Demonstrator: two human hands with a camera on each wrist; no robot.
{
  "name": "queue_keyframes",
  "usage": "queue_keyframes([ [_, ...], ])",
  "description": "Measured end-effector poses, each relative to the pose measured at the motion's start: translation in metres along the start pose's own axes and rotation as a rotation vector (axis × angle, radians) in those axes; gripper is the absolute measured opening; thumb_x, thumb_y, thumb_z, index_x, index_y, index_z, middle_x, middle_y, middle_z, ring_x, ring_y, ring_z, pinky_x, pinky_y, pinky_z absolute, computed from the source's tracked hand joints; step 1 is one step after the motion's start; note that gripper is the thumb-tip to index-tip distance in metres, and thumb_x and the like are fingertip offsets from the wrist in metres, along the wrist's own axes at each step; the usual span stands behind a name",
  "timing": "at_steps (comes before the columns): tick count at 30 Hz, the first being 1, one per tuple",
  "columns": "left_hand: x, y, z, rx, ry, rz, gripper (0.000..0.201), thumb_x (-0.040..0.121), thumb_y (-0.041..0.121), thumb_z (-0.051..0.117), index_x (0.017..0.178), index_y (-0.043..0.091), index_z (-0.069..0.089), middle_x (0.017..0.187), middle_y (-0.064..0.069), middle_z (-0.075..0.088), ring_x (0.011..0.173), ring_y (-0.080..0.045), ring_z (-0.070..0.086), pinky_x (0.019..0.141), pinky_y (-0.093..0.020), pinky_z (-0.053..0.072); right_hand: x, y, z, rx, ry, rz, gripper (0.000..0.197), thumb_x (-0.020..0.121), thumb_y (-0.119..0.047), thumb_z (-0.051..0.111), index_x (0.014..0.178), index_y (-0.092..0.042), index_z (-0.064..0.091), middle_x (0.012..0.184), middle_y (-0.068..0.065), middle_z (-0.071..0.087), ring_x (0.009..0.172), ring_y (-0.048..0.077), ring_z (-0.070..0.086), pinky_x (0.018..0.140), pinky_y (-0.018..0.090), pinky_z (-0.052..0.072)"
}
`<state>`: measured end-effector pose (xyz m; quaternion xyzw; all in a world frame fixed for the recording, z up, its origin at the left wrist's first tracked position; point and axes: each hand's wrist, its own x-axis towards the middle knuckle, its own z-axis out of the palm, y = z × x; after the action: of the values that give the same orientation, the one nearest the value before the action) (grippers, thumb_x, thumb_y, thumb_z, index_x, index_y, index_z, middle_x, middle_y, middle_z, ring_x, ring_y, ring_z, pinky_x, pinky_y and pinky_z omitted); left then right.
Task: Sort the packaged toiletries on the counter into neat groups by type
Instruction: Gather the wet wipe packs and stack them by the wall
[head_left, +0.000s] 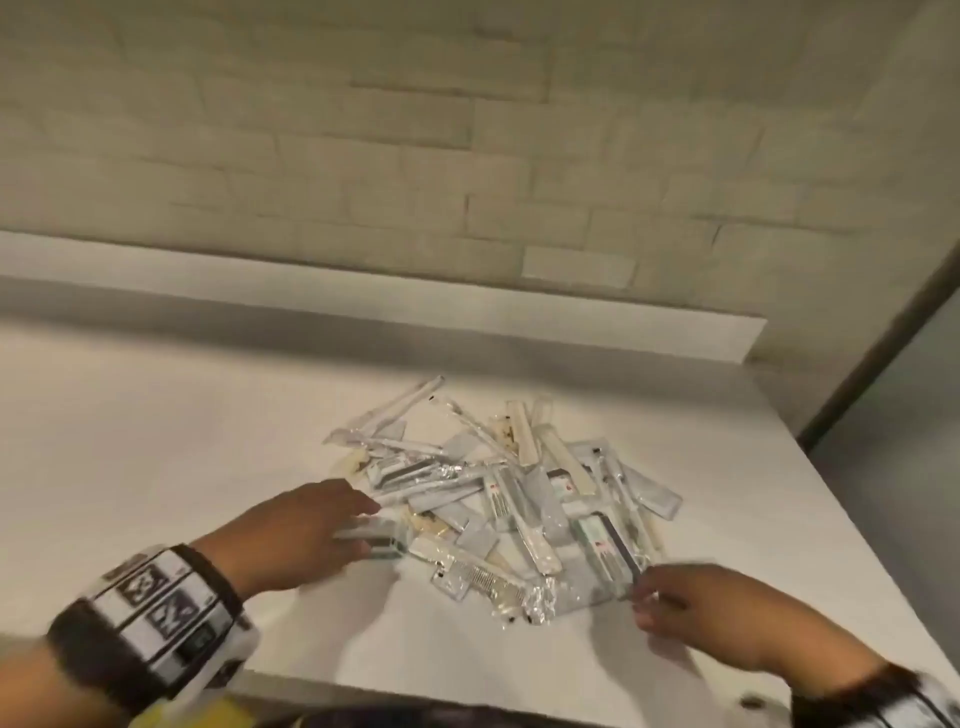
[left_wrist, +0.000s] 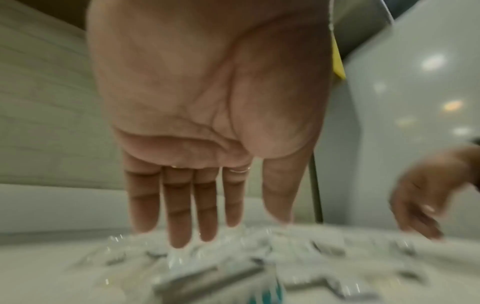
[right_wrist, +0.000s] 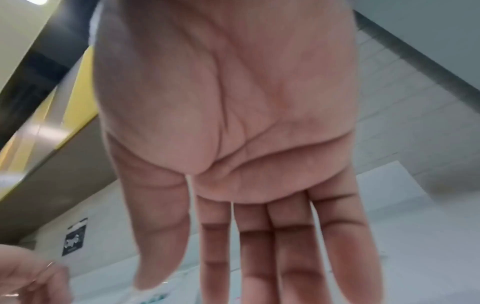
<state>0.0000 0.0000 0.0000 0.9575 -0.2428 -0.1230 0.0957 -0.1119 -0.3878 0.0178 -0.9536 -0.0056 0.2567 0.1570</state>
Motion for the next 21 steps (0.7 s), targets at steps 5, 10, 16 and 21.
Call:
queue_keyframes([
  [5, 0.02, 0.014, 0.018, 0.195, -0.104, -0.048, 0.066, 0.079, 0.05, 0.062, 0.139, 0.035, 0.036, 0.131, 0.005, 0.041, 0.115, -0.018, 0.045, 0.094, -0.03, 0.042, 0.019, 0.004, -0.013, -0.079, 0.058, 0.093, 0.035, 0.084, -0.034, 0.065, 0.118, -0.039, 0.06, 0.118, -0.013, 0.057, 0.1, 0.007, 0.056, 0.083, 0.022, 0.046],
  [10, 0.027, 0.014, 0.026, 0.164, -0.096, -0.13, 0.067, 0.075, 0.045, 0.066, 0.134, 0.035, 0.034, 0.128, 0.005, 0.045, 0.11, -0.019, 0.051, 0.086, -0.031, 0.043, 0.04, -0.002, -0.007, -0.137, 0.101, 0.148, 0.04, 0.078, -0.053, 0.063, 0.11, -0.03, 0.056, 0.11, -0.005, 0.052, 0.091, 0.013, 0.057, 0.073, 0.028, 0.047],
  [16, 0.031, 0.015, 0.017, 0.184, -0.194, -0.128, 0.059, 0.079, 0.048, 0.059, 0.131, 0.028, 0.042, 0.122, 0.003, 0.044, 0.108, -0.018, 0.049, 0.084, -0.028, 0.042, 0.069, -0.02, 0.0, -0.141, 0.143, 0.16, 0.081, 0.067, -0.072, 0.062, 0.127, -0.023, 0.038, 0.109, -0.004, 0.061, 0.089, 0.016, 0.059, 0.07, 0.032, 0.048],
  [21, 0.032, 0.024, 0.002, -0.082, -0.094, -0.182, 0.059, 0.083, 0.043, 0.06, 0.132, 0.025, 0.033, 0.122, 0.0, 0.051, 0.095, -0.02, 0.056, 0.08, -0.032, 0.047, 0.078, -0.016, -0.01, -0.205, 0.055, 0.227, 0.059, 0.065, -0.025, 0.064, 0.12, -0.021, 0.043, 0.09, -0.006, 0.059, 0.079, 0.016, 0.06, 0.066, 0.03, 0.053],
])
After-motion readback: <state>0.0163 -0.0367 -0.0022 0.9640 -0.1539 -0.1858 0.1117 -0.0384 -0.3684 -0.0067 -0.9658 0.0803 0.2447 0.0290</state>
